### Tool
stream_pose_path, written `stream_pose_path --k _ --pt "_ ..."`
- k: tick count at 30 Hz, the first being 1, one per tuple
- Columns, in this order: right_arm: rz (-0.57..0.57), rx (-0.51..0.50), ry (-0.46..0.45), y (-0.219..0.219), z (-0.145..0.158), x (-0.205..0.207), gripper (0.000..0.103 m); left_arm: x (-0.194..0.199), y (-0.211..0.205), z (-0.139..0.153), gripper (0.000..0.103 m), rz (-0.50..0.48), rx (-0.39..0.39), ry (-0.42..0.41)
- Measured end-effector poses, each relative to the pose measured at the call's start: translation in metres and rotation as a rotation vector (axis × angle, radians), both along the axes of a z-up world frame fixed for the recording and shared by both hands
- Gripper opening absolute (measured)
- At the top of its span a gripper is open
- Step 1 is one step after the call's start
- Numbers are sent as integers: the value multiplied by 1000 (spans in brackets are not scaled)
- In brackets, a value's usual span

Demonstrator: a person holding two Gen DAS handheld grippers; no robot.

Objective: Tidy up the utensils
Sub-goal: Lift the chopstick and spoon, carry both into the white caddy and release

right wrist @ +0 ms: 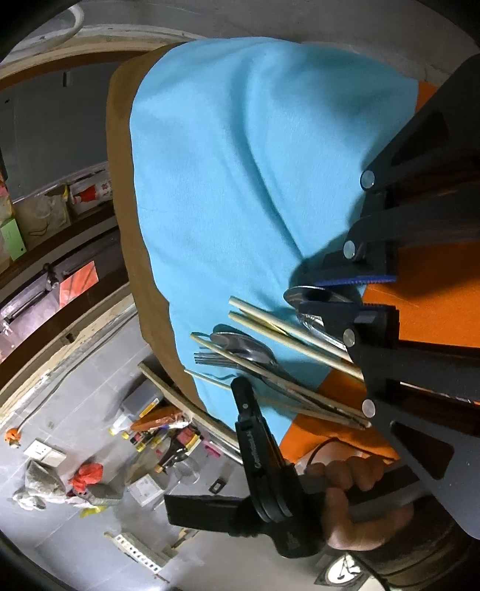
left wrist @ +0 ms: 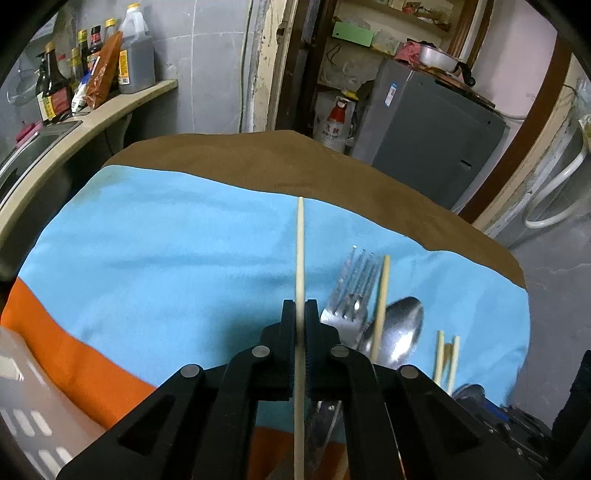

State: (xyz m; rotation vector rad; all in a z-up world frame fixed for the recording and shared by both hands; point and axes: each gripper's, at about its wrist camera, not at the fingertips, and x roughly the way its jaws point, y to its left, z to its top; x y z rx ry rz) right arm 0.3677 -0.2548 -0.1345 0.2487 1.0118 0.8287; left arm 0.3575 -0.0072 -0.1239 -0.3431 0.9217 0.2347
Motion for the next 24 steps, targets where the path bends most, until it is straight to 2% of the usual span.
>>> stream_pose_path --k 6,11,17,24 --pt "-34 5 -35 -6 11 -18 3 -35 -23 16 2 -49 6 -94" --pt "-70 -19 -146 -11 36 -47 2 -79 -44 35 2 -94 30 -199" --pt "-114 -68 -300 -7 71 -87 1 -113 -56 61 2 -130 53 -275" --pt "-230 -125 -414 -1 103 -122 1 -147 -45 86 2 -185 2 -339"
